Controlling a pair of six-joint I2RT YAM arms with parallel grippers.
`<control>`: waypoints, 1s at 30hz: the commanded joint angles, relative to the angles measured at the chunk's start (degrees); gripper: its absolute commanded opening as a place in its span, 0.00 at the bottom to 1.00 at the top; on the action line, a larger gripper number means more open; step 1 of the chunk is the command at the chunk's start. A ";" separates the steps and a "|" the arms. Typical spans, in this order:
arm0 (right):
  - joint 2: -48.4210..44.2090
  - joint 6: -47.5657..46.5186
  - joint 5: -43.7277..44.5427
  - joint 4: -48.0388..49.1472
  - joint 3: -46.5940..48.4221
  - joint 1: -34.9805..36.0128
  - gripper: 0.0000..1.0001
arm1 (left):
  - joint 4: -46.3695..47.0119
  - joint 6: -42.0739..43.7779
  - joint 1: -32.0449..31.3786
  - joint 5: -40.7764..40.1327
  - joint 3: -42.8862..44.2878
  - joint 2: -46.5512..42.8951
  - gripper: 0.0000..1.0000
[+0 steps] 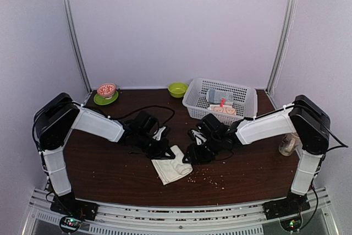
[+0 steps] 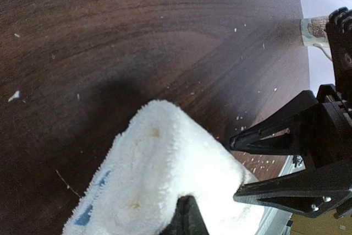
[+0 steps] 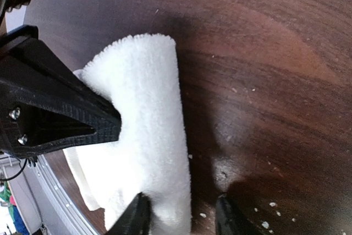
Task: Roll the towels
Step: Roll the towel at the center of the board.
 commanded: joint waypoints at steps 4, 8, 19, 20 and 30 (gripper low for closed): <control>1.59 -1.29 0.32 -2.72 1.81 2.02 0.15 | -5.34 2.01 0.82 -5.39 -2.17 0.40 0.00; -1.45 -2.53 4.37 -4.59 2.68 2.55 0.02 | -5.44 2.25 0.81 -5.82 -2.94 -1.48 0.00; -2.04 -3.48 10.45 -12.32 8.85 5.66 0.47 | -4.57 2.38 0.83 -6.34 -4.66 -1.40 0.00; -2.35 -2.30 10.14 -11.28 7.92 5.42 0.53 | -4.33 2.37 0.83 -6.38 -4.84 -1.24 0.00; -2.01 6.09 -1.86 4.67 -0.40 1.13 0.61 | -3.63 2.72 0.83 -6.75 -5.96 -0.45 0.00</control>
